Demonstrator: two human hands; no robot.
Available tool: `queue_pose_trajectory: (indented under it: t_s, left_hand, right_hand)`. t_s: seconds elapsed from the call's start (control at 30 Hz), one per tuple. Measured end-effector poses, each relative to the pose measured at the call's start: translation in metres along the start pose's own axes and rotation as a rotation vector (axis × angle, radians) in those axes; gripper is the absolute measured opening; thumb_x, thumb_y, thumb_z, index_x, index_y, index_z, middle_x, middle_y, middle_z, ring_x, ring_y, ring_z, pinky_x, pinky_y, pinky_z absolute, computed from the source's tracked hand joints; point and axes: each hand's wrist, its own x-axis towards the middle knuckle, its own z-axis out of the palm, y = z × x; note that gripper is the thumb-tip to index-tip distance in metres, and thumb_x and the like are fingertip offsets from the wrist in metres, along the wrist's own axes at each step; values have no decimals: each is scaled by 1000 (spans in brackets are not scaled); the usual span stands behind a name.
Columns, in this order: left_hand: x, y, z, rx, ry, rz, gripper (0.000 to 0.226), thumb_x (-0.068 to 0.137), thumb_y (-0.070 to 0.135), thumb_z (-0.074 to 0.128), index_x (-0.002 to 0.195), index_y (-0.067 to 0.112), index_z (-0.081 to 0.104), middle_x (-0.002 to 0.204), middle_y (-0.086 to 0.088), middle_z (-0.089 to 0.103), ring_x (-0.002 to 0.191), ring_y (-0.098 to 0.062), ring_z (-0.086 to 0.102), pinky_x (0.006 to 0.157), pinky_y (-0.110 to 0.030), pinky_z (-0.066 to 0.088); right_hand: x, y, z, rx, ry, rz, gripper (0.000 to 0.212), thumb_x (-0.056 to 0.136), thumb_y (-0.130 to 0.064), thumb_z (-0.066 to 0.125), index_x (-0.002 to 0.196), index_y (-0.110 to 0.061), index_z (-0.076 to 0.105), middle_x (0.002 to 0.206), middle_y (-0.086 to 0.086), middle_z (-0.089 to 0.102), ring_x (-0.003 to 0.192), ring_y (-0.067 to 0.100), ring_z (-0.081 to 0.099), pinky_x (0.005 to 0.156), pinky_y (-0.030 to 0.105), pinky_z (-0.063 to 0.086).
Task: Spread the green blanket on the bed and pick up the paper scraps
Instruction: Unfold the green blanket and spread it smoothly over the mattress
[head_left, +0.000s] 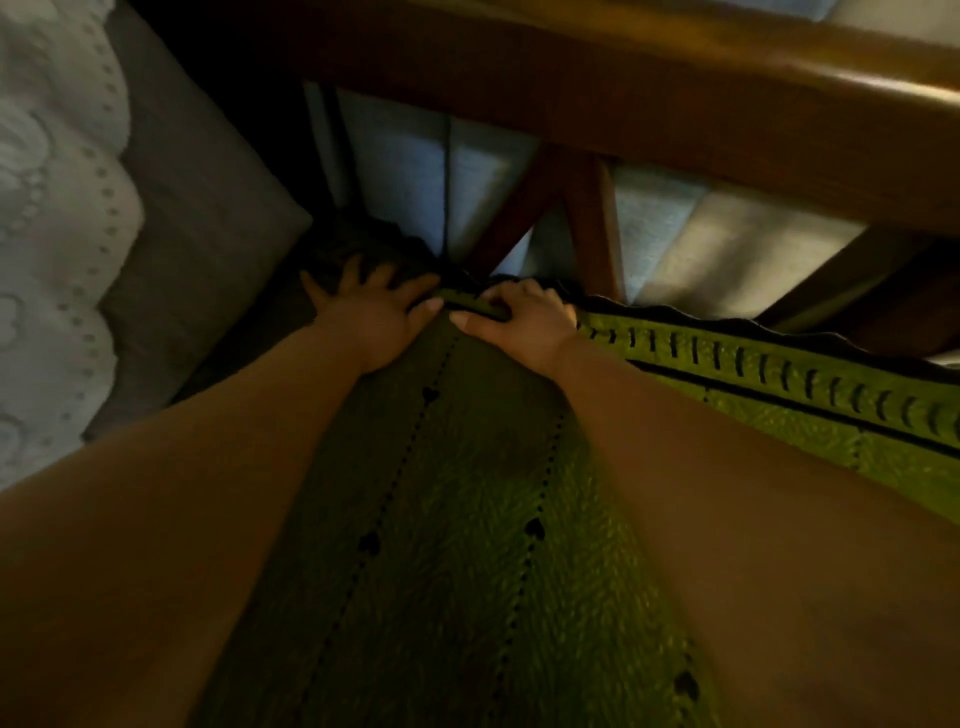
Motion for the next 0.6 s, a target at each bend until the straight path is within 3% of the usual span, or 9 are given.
queue_pose_trajectory:
  t_s: [0.1,0.23,0.27,0.47,0.6]
  left_hand:
    - [-3,2,4,-10,26,-60,53,92,66,12,144,55,12,159,4,12,147,-31,-2,103,-76,1]
    - [0,4,2,11,-28,-102,57,90,69,12,144,56,-2,160,2,9,147,-34,-2,103,-77,4]
    - [1,6,2,10,-33,-105,57,90,70,12,144,56,-2,160,1,8,146,-34,-1,103,-77,5]
    - [7,10,-9,8,-103,-168,66,81,81,9,143,57,5,160,2,0,146,-35,-5,100,-79,5]
    - [1,26,-6,-35,-83,-212,64,88,73,11,147,48,8,161,2,-1,146,-35,-11,100,-80,3]
  right_hand:
    - [-31,10,-7,-29,30,-122,67,86,-65,50,144,-31,40,149,3,39,136,27,36,113,40,29]
    - [-108,79,-25,-375,571,-64,53,87,-45,53,137,-27,50,129,3,54,116,29,50,97,41,38]
    - [-121,99,-36,-373,607,4,49,88,-42,54,134,-25,55,125,4,56,113,30,52,94,41,39]
    - [-107,145,-55,-109,386,133,31,96,-39,49,124,-35,62,124,1,54,119,25,51,99,41,42]
    - [-77,158,-57,16,176,313,30,95,-39,46,120,-36,63,134,6,49,126,30,46,108,44,35]
